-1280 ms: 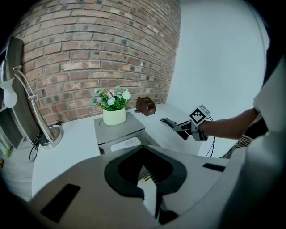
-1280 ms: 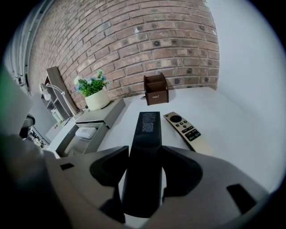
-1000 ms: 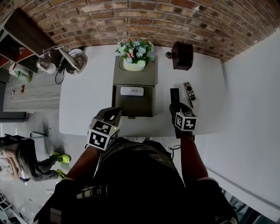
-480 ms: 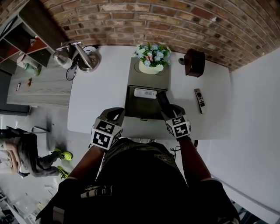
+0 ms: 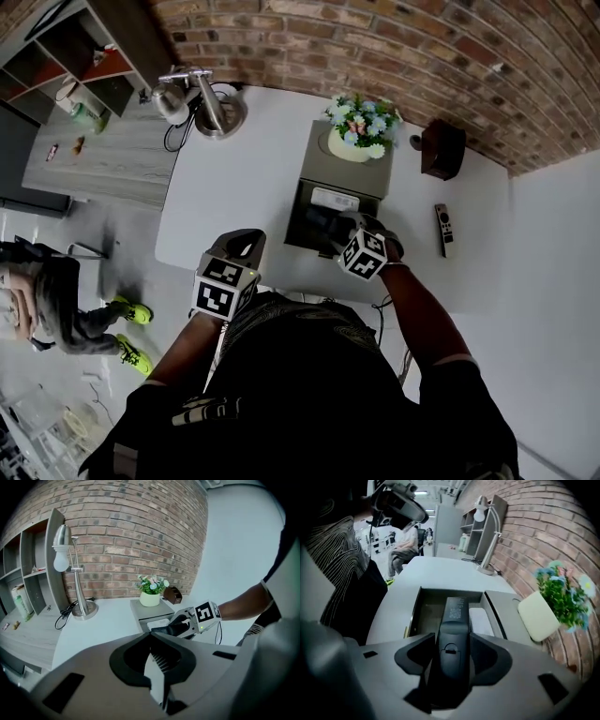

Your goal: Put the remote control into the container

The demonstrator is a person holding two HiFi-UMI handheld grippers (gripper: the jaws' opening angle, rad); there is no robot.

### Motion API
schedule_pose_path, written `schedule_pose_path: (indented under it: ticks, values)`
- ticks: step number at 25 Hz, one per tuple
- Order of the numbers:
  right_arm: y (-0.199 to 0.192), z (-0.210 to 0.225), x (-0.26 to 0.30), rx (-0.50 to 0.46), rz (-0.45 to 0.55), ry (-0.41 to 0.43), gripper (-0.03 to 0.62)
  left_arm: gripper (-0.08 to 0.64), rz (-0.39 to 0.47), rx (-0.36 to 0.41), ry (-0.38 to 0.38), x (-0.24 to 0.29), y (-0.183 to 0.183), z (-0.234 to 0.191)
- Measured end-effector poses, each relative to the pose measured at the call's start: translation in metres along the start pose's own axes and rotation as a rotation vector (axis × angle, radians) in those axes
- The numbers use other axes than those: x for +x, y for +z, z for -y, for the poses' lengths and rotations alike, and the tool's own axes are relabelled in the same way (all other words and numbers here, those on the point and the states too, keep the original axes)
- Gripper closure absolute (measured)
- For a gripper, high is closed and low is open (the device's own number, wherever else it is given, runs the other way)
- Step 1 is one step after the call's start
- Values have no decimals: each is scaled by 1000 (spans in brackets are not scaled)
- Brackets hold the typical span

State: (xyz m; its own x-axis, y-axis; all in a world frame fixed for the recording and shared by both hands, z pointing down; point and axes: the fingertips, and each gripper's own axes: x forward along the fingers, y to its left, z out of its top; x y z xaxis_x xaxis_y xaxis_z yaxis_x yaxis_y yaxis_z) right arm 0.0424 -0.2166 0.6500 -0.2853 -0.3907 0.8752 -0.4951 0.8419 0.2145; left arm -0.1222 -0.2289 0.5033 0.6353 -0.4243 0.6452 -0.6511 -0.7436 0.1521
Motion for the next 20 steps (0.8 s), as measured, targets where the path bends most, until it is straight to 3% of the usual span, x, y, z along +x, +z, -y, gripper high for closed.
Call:
schedule_pose_path:
  ticks: [3, 10, 14, 20]
  values:
    - [2, 3, 13, -102, -20, 27, 360, 555, 0, -28, 27, -6, -7, -8]
    - [7, 7, 27, -183, -27, 64, 360, 555, -1, -65, 64, -15, -16, -14]
    - [3, 5, 33, -197, -53, 69, 360, 555, 2, -72, 69, -17, -16, -14]
    - [1, 10, 31, -201, -69, 13, 360, 555, 2, -65, 51, -12, -14, -9]
